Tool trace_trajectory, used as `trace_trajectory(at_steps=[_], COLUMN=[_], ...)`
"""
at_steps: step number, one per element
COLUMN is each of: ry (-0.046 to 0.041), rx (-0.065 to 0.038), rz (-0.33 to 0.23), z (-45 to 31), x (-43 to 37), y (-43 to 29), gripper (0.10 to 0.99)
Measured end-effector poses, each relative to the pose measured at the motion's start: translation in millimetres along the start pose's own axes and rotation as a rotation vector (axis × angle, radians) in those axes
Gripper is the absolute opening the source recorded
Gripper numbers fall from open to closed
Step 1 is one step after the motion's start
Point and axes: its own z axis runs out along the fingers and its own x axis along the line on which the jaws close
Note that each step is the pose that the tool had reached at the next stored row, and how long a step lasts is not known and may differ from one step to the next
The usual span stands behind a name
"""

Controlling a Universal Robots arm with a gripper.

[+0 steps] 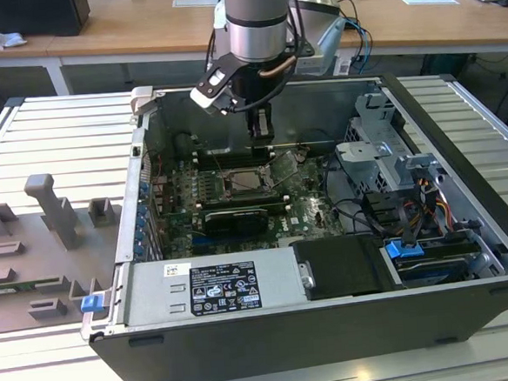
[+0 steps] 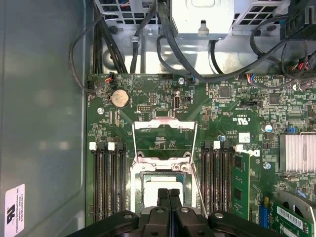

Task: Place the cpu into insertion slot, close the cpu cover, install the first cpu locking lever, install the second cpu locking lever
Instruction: 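Close the cpu cover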

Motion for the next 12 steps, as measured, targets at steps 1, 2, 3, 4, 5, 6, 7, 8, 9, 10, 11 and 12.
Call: trace_trajectory(at_steps=[1, 2, 3, 4, 5, 6, 7, 8, 9, 10, 11, 12], ry=[0.0001, 0.0000, 0.0000, 0.0000, 0.0001, 0.0000, 0.0001, 0.0000, 0.0001, 0.0000, 0.0000, 0.0001], rx=[0.000, 0.000, 0.000, 0.000, 0.000, 0.000, 0.000, 0.000, 0.000, 0.000, 0.000, 0.000], rz=[0.000, 0.000, 0.000, 0.000, 0.000, 0.000, 0.000, 0.000, 0.000, 0.000, 0.000, 0.000], z=[0.0, 0.0, 0.1, 0.1, 0.1, 0.1, 0.2, 0.2, 0.2, 0.2, 0.3, 0.3], x=[0.0, 0.0, 0.0, 0.0, 0.0, 0.0, 0.0, 0.0, 0.0, 0.0, 0.0, 0.0], y=[0.4, 0.8, 1.3, 1.9, 2.5, 3.4, 3.9, 4.3, 4.7, 5.1, 5.6, 6.1], gripper=[0.106, 0.106, 0.106, 0.106, 0.106, 0.106, 0.106, 0.106, 0.106, 0.106, 0.106, 0.106])
